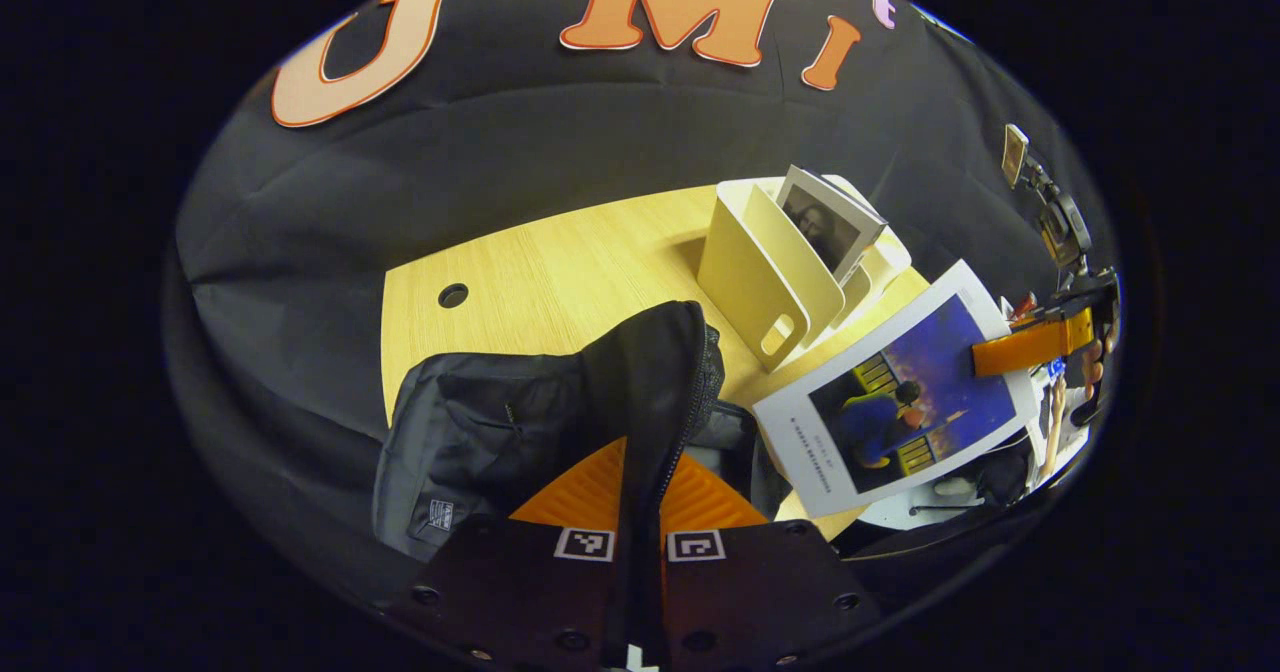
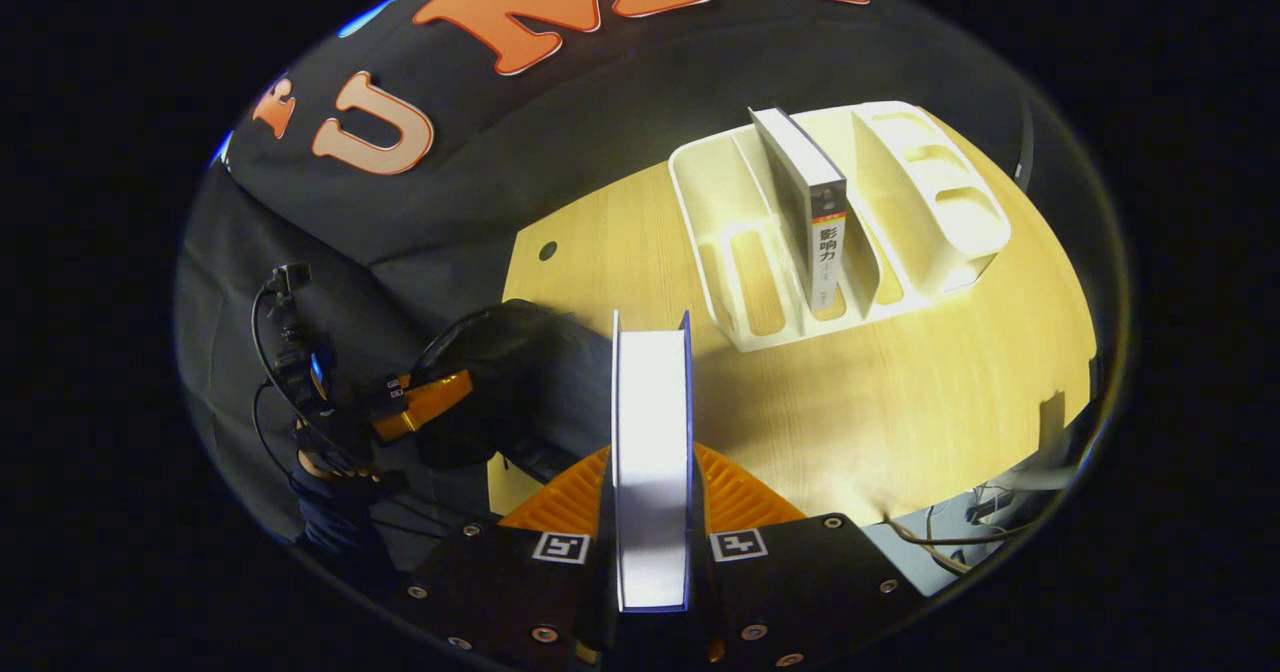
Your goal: Open the schoolbag, grab two books from the bookshelf and put them into the schoolbag.
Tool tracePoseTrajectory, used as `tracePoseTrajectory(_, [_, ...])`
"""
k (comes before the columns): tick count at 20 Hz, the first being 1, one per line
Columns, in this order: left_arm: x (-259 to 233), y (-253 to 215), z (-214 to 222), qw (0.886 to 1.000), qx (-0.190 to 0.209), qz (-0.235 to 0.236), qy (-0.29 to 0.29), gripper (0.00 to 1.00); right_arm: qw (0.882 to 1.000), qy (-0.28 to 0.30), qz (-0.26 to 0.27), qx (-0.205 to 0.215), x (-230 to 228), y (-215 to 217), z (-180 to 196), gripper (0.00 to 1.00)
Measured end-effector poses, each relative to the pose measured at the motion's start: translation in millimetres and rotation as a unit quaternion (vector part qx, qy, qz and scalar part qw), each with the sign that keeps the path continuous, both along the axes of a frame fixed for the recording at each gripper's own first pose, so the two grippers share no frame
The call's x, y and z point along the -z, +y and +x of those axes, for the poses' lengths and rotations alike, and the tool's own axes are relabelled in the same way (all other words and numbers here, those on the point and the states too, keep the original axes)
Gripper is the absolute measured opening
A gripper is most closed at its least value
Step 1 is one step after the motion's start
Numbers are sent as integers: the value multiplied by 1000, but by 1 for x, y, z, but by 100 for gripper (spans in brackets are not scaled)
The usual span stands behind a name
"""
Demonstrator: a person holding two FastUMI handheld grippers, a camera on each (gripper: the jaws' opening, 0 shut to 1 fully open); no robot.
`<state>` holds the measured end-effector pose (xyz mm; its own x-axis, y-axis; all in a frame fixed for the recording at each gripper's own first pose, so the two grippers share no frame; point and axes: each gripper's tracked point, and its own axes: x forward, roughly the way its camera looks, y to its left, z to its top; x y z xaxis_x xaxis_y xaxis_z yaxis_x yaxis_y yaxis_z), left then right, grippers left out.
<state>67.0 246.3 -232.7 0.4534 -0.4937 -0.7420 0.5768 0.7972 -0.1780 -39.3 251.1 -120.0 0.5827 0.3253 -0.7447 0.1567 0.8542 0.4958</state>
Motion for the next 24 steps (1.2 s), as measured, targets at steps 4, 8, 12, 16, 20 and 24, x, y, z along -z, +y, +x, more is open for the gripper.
tracePoseTrajectory(4, [-1, -4, -1, 1000, -16, -5, 2, 6, 999, -6, 33, 7, 11, 11, 9, 29])
tracePoseTrajectory(8, [-1, -12, -1, 1000, -26, -14, 7, 6, 997, -24, 74, 19, 16, 22, 18, 29])
tracePoseTrajectory(12, [-1, -20, 2, 999, -32, -21, 7, 6, 994, -42, 102, 18, 36, 39, 36, 28])
tracePoseTrajectory(16, [-5, -26, 3, 999, -34, -27, 0, 6, 984, -59, 164, 26, 44, 60, 51, 28])
tracePoseTrajectory(20, [-7, -33, 1, 999, -34, -33, -2, 6, 978, -73, 192, 39, 57, 72, 70, 28])
tracePoseTrajectory(24, [-10, -40, 1, 999, -35, -38, -2, 6, 972, -75, 215, 50, 72, 86, 84, 28])
